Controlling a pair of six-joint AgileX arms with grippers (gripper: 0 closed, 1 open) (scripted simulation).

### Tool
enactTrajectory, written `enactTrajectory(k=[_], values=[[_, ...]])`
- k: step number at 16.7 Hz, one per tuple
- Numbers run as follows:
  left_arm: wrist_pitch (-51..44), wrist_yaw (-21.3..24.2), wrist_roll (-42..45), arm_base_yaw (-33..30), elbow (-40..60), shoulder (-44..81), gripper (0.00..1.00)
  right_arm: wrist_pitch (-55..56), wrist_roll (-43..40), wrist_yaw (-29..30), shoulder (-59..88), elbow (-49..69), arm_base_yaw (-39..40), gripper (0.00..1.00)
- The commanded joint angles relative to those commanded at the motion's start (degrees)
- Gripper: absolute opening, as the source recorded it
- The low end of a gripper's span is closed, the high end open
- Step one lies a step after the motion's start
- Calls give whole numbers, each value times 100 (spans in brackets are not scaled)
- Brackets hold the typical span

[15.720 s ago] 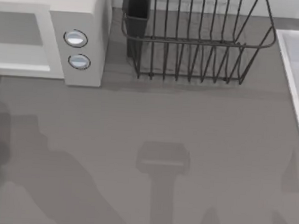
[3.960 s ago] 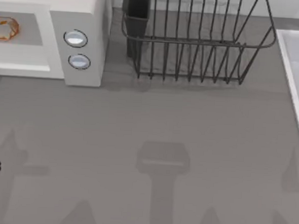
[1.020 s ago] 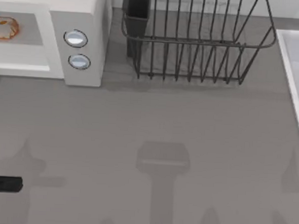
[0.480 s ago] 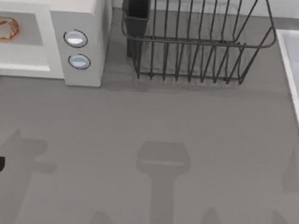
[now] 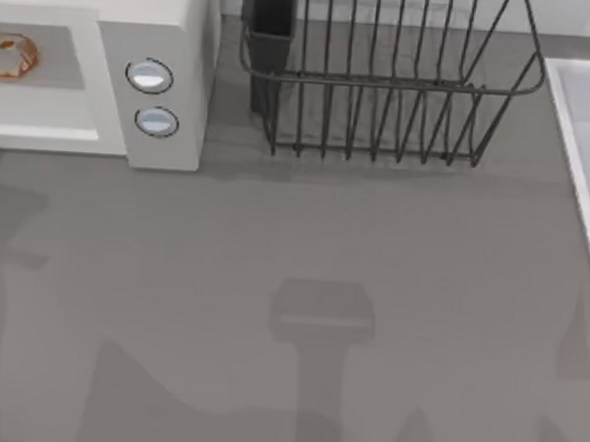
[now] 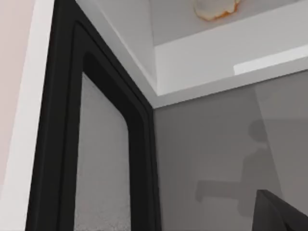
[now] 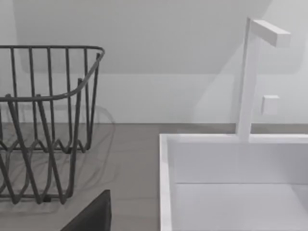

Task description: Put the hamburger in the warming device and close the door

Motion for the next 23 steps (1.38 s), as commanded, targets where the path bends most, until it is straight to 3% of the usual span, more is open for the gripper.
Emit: enactTrajectory(k=[6,11,14,23], values=[[-887,1945,1400,2515,2080,2913,0,0,0,0,0,0,0,100],[-1427,3000,2174,3965,3326,4635,0,0,0,0,0,0,0,100],[-1575,3269,2374,4346,3664,5100,0,0,0,0,0,0,0,100],[-1193,3279,2394,4364,3412,5247,0,0,0,0,0,0,0,100]])
